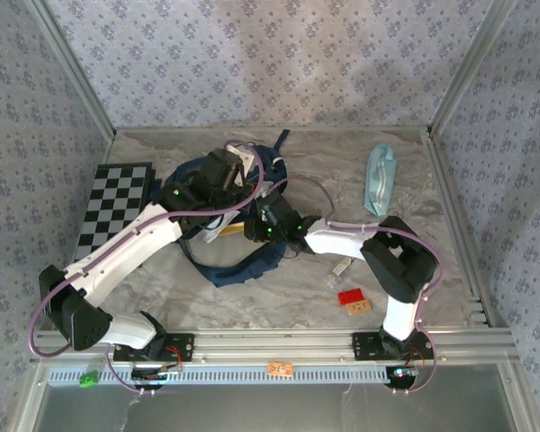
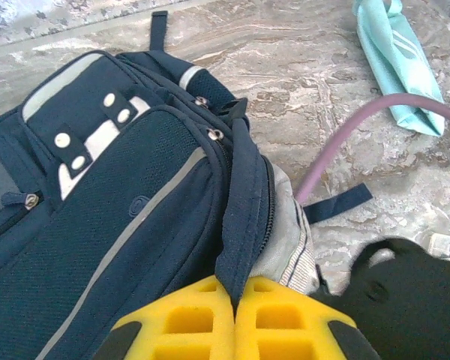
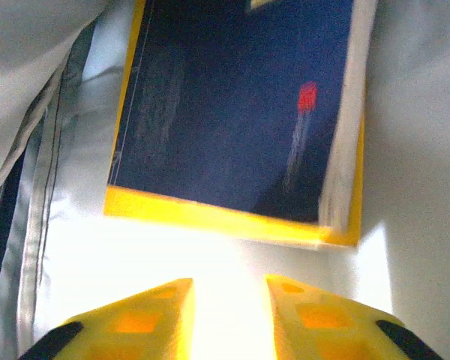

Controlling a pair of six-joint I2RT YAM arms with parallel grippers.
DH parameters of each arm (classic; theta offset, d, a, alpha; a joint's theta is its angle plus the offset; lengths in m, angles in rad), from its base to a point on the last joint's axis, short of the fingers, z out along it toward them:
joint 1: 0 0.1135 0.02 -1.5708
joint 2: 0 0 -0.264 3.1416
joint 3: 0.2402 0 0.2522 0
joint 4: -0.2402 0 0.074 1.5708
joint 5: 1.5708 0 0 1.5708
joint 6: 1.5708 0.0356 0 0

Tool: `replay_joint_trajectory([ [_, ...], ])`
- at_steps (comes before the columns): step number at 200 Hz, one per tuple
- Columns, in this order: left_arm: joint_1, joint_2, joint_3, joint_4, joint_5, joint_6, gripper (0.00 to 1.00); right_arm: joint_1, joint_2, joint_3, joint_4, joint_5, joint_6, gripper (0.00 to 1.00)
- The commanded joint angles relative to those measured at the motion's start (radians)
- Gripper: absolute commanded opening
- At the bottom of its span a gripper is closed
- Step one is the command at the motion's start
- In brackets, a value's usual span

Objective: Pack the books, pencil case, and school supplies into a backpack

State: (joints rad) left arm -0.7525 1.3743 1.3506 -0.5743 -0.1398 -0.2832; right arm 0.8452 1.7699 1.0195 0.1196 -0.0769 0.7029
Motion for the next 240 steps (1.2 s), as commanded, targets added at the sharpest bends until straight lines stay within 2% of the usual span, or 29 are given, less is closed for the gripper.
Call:
replay_joint_trajectory([
  [1, 0.005, -0.065, -0.021, 0.096, 0.048, -0.033, 0.0, 0.034, -0.131, -0.067, -0.036, 0.036, -0.056, 0.37],
  [28, 0.007, -0.101, -0.126, 0.159, 0.11, -0.109, 0.02, 0.055, -0.258, -0.138, -0.112, 0.099, -0.042, 0.41],
  [49, 0.007, -0.129, -0.209, 0.198, 0.192, -0.161, 0.13, 0.073, -0.36, -0.188, -0.155, 0.161, -0.036, 0.43],
  [63, 0.008, -0.166, -0.236, 0.167, 0.2, -0.209, 0.15, 0.083, -0.426, -0.212, -0.202, 0.192, -0.019, 0.45],
  [72, 0.009, -0.224, -0.286, 0.203, 0.235, -0.235, 0.17, 0.089, -0.459, -0.226, -0.234, 0.191, -0.022, 0.47],
  [86, 0.012, -0.329, -0.382, 0.29, 0.275, -0.255, 0.28, 0.091, -0.496, -0.231, -0.306, 0.193, -0.026, 0.49],
  [105, 0.036, -0.424, -0.425, 0.235, 0.203, -0.258, 0.42, 0.1, -0.517, -0.243, -0.35, 0.184, -0.027, 0.49],
  [141, 0.17, -0.47, -0.462, 0.09, 0.177, -0.272, 0.5, 0.117, -0.483, -0.262, -0.211, 0.065, 0.035, 0.52],
  [178, 0.346, -0.469, -0.523, 0.045, 0.201, -0.308, 0.58, 0.185, -0.341, -0.19, -0.104, 0.053, 0.097, 0.53],
  [197, 0.445, -0.449, -0.557, 0.059, 0.263, -0.326, 0.6, 0.197, -0.275, -0.151, -0.028, -0.005, 0.138, 0.53],
  [240, 0.627, -0.357, -0.621, 0.143, 0.369, -0.378, 0.61, 0.217, -0.183, -0.096, -0.018, 0.059, 0.169, 0.53],
])
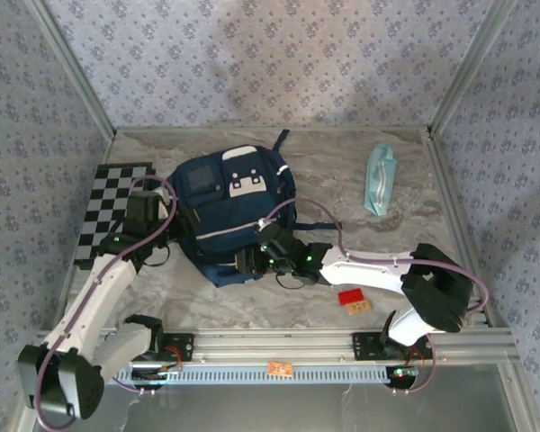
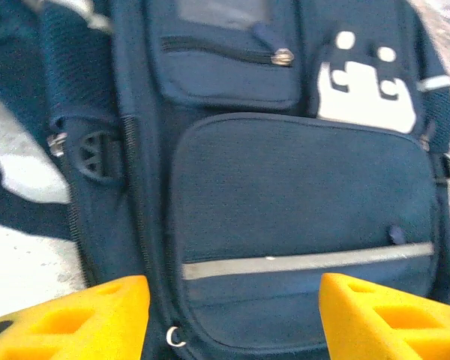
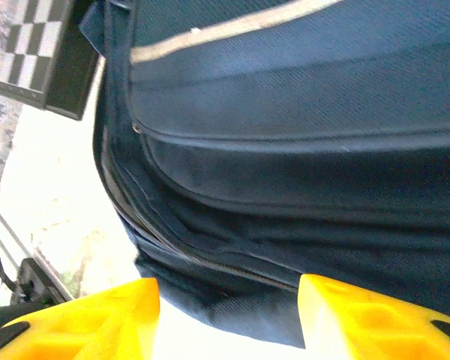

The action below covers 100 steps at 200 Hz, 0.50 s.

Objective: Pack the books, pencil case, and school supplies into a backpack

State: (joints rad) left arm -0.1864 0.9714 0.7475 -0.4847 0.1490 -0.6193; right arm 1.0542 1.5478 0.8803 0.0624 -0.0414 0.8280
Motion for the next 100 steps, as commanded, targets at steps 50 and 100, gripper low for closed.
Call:
replay_joint_trajectory([
  [50, 0.193, 0.23, -0.043, 0.15, 0.102, -0.094, 0.6, 0.0, 0.063, -0.051, 0.111, 0.038, 0.103, 0.53],
  [100, 0.274, 0.359, -0.02, 0.24, 0.086, -0.102, 0.56, -0.014, 0.08, -0.079, 0.131, 0.025, 0.112, 0.53],
])
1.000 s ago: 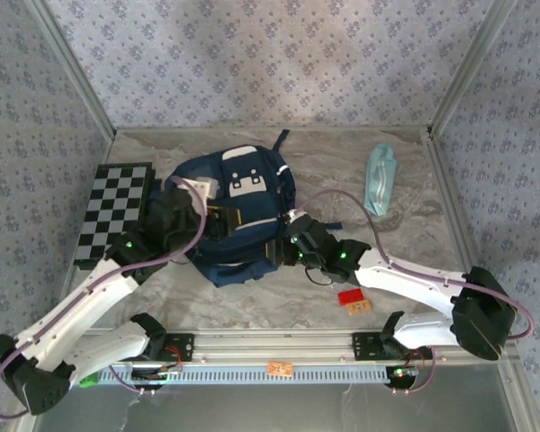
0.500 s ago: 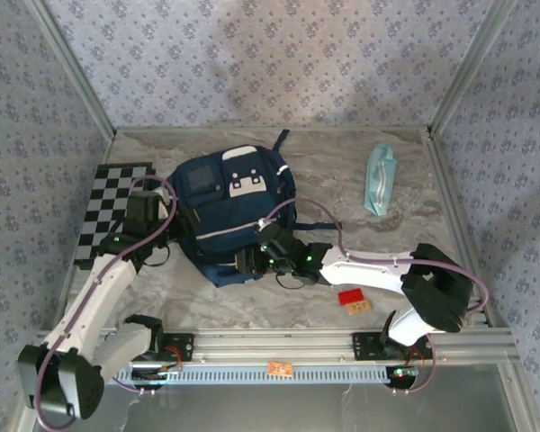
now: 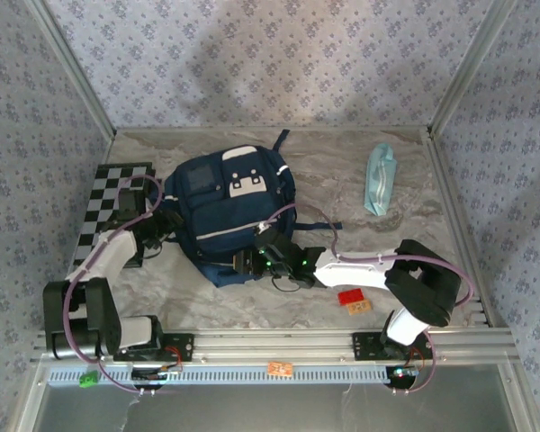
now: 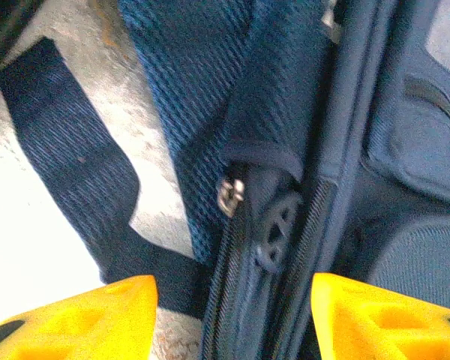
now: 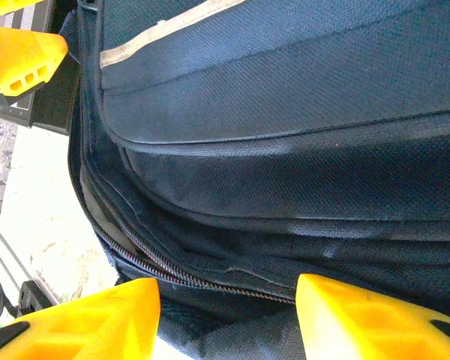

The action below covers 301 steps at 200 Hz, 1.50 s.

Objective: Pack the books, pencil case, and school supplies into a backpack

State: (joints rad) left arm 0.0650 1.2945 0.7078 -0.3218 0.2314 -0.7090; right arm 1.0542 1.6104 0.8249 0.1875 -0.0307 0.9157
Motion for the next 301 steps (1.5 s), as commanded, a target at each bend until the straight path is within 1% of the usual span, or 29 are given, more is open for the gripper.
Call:
replay_joint_trajectory([
  [1, 0.023, 0.039, 0.021, 0.08, 0.003, -0.011, 0.56, -0.014, 0.017, -0.024, 0.006, 0.015, 0.025, 0.53],
  [12, 0.024, 0.068, 0.028, 0.112, 0.0, -0.007, 0.56, -0.022, 0.019, -0.027, 0.006, 0.01, 0.024, 0.53],
  [21, 0.023, 0.095, 0.04, 0.125, 0.006, -0.012, 0.54, -0.027, 0.019, -0.031, 0.009, 0.006, 0.023, 0.53],
  [36, 0.024, 0.135, 0.056, 0.153, 0.051, -0.013, 0.49, -0.04, 0.017, -0.037, 0.009, 0.004, 0.023, 0.53],
  [51, 0.015, 0.16, 0.058, 0.182, 0.082, -0.023, 0.48, -0.061, 0.019, -0.043, 0.009, -0.001, 0.018, 0.53],
  [65, -0.005, 0.18, 0.058, 0.192, 0.089, -0.032, 0.39, -0.091, 0.02, -0.045, 0.006, -0.013, 0.005, 0.53],
  [76, -0.032, 0.189, 0.061, 0.202, 0.098, -0.033, 0.34, -0.124, 0.016, -0.044, 0.001, -0.028, -0.013, 0.53],
  [96, -0.087, 0.192, 0.07, 0.2, 0.103, -0.059, 0.24, -0.204, 0.0, -0.028, -0.054, -0.032, -0.076, 0.53],
  [103, -0.112, 0.185, 0.063, 0.211, 0.109, -0.078, 0.23, -0.241, -0.007, -0.018, -0.085, -0.031, -0.1, 0.53],
  [113, -0.149, 0.172, 0.057, 0.209, 0.114, -0.114, 0.23, -0.3, -0.017, -0.006, -0.117, -0.037, -0.137, 0.53],
  [122, -0.191, 0.149, 0.049, 0.201, 0.096, -0.155, 0.23, -0.357, -0.024, 0.011, -0.161, -0.037, -0.165, 0.53],
  [139, -0.324, 0.112, 0.021, 0.231, 0.03, -0.235, 0.24, -0.478, -0.035, 0.035, -0.205, -0.056, -0.208, 0.55],
  [149, -0.401, 0.102, 0.015, 0.252, 0.014, -0.282, 0.25, -0.542, -0.037, 0.057, -0.236, -0.074, -0.23, 0.56],
  [162, -0.476, 0.09, 0.019, 0.263, -0.005, -0.323, 0.31, -0.606, -0.044, 0.094, -0.283, -0.09, -0.27, 0.56],
  [175, -0.512, 0.057, 0.014, 0.267, -0.02, -0.337, 0.37, -0.638, -0.073, 0.108, -0.333, -0.103, -0.279, 0.57],
  [184, -0.516, 0.025, 0.013, 0.245, -0.039, -0.331, 0.43, -0.644, -0.106, 0.098, -0.345, -0.113, -0.278, 0.57],
  [187, -0.515, 0.013, 0.013, 0.23, -0.047, -0.327, 0.44, -0.645, -0.118, 0.093, -0.348, -0.116, -0.309, 0.58],
  [193, -0.513, -0.012, 0.014, 0.199, -0.075, -0.312, 0.48, -0.644, -0.143, 0.078, -0.347, -0.123, -0.316, 0.59],
  [207, -0.501, -0.05, 0.022, 0.117, -0.13, -0.269, 0.52, -0.632, -0.193, 0.045, -0.35, -0.147, -0.321, 0.59],
  [224, -0.459, -0.051, 0.027, 0.07, -0.116, -0.256, 0.55, -0.606, -0.242, 0.009, -0.365, -0.161, -0.305, 0.59],
  [238, -0.42, -0.028, 0.012, 0.108, -0.075, -0.268, 0.55, -0.571, -0.281, -0.029, -0.353, -0.16, -0.295, 0.59],
  [256, -0.393, 0.022, 0.006, 0.178, -0.039, -0.297, 0.55, -0.522, -0.315, -0.065, -0.347, -0.143, -0.255, 0.6],
  [282, -0.39, 0.115, 0.019, 0.264, 0.002, -0.355, 0.55, -0.462, -0.35, -0.089, -0.366, -0.1, -0.234, 0.6],
  [301, -0.387, 0.188, 0.018, 0.322, 0.024, -0.409, 0.57, -0.439, -0.363, -0.113, -0.359, -0.089, -0.218, 0.6],
])
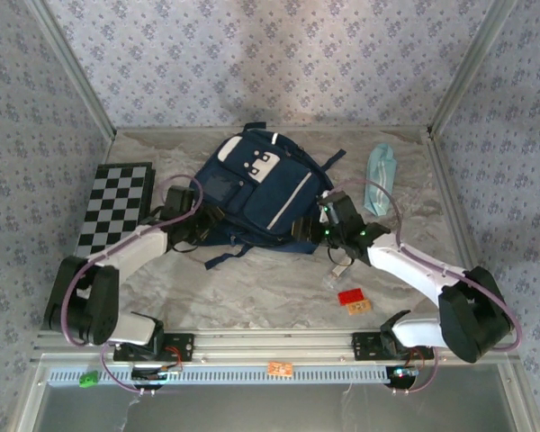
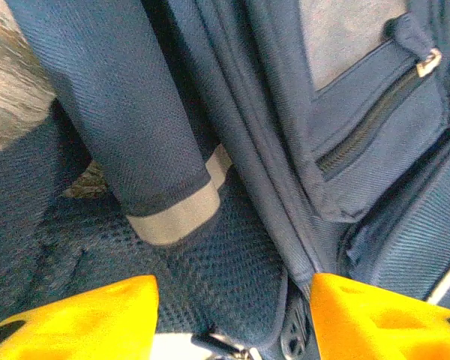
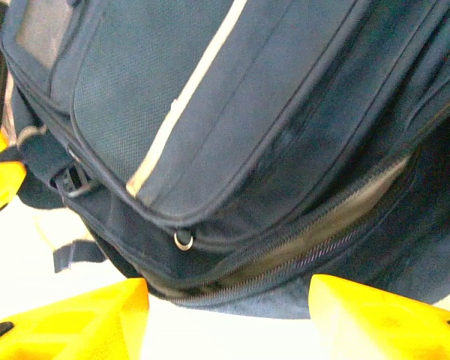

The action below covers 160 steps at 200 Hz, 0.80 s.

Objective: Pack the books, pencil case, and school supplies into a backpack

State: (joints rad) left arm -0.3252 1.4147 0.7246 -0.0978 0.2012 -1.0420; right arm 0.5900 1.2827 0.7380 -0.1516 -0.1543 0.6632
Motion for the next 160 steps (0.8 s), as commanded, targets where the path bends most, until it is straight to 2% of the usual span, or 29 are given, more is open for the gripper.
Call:
replay_joint_trajectory([
  [1, 0.003, 0.073, 0.002, 0.099, 0.056, -0.079, 0.57, 0.026, -0.036, -0.027, -0.019, 0.035, 0.036, 0.6],
  [21, 0.005, 0.15, 0.014, 0.155, 0.079, -0.108, 0.55, 0.056, -0.046, -0.044, -0.019, 0.066, 0.052, 0.6],
  [58, 0.004, 0.228, 0.028, 0.245, 0.118, -0.157, 0.29, 0.139, -0.026, -0.023, -0.052, 0.172, 0.048, 0.6],
  [75, -0.001, 0.221, 0.026, 0.252, 0.124, -0.174, 0.13, 0.184, -0.014, 0.008, -0.075, 0.217, 0.048, 0.6],
  [93, -0.015, 0.192, 0.017, 0.253, 0.127, -0.197, 0.05, 0.245, 0.019, 0.051, -0.091, 0.278, 0.053, 0.6],
  [111, -0.035, 0.146, 0.003, 0.266, 0.13, -0.236, 0.0, 0.304, 0.088, 0.114, -0.121, 0.308, 0.071, 0.6],
  [160, -0.096, 0.017, -0.012, 0.272, 0.124, -0.324, 0.0, 0.438, 0.29, 0.282, -0.074, 0.312, 0.084, 0.55],
])
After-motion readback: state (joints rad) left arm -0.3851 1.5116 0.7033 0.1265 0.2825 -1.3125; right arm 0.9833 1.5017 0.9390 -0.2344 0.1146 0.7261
